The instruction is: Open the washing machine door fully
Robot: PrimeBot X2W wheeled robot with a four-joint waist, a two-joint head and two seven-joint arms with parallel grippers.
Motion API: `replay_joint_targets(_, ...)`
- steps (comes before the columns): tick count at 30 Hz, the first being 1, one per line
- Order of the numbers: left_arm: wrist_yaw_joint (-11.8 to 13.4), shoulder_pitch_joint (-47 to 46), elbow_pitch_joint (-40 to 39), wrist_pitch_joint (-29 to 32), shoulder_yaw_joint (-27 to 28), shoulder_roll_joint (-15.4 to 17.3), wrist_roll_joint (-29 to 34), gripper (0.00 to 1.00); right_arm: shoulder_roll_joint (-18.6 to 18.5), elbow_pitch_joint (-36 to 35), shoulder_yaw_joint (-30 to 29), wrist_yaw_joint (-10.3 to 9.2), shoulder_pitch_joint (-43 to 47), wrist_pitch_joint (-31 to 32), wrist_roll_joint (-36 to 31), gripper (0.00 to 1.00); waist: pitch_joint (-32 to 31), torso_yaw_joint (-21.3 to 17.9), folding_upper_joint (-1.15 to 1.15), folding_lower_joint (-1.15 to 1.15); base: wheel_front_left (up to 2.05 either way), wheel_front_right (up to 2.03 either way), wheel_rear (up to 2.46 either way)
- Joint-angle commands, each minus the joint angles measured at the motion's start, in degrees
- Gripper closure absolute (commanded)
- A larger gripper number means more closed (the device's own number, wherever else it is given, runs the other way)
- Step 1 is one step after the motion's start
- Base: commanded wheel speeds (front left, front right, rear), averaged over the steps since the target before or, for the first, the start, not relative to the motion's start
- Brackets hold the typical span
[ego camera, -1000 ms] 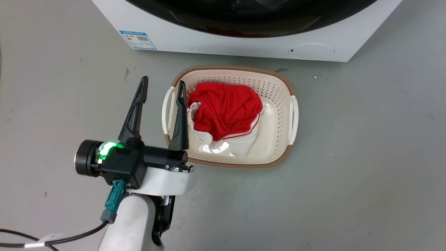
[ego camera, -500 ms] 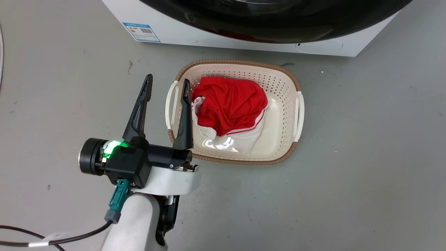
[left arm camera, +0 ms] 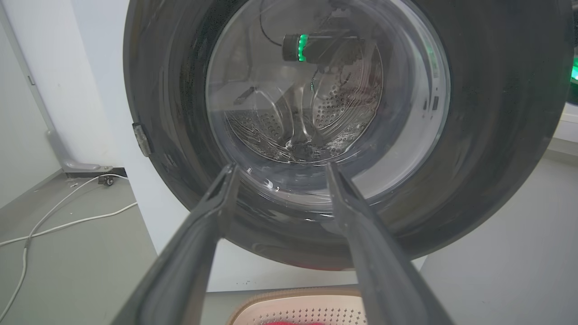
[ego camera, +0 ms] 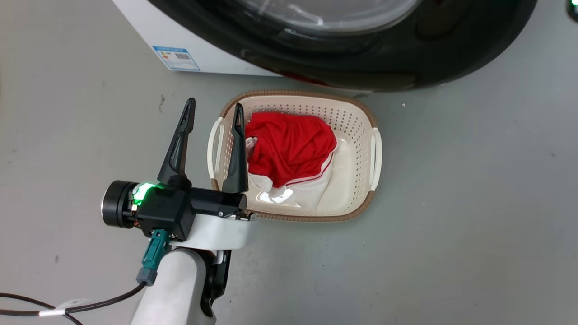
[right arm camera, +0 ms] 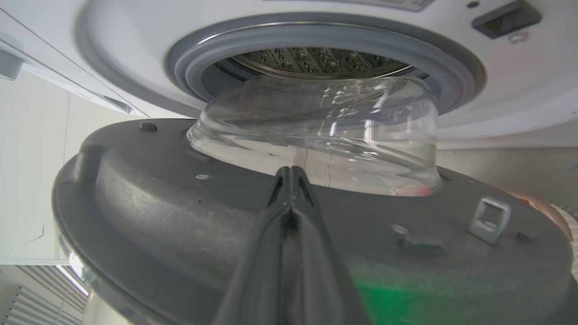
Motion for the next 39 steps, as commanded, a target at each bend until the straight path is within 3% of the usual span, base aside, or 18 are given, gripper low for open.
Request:
replay_joint_targets(1, 0.1, 0.3, 0.3, -0.1, 0.3, 0.0, 0.0, 0.0, 0.4, -0.6, 0.7, -0.04, 2.8, 1.0, 0.6, 1.0, -1.1, -0.6, 0.0, 0.0, 0.0, 0.0, 0.0)
replay_joint_targets(22, -1.4, 9.2, 2.8, -0.1, 3.0, 0.1, -0.9, 0.0, 3.8, -16.9, 10.1, -0.02, 21.9, 5.0, 7.2, 1.0, -14.6, -2.3, 0.0, 0.0, 0.0, 0.0, 0.0)
replay_joint_targets(39, -1.3, 12.2, 3.0, -0.1, 3.4, 0.0, -1.7, 0.0, 3.2, -29.6, 20.0, -0.02, 28.0, -2.0, 13.8, 1.0, -19.1, -1.4, 0.0, 0.0, 0.0, 0.0, 0.0)
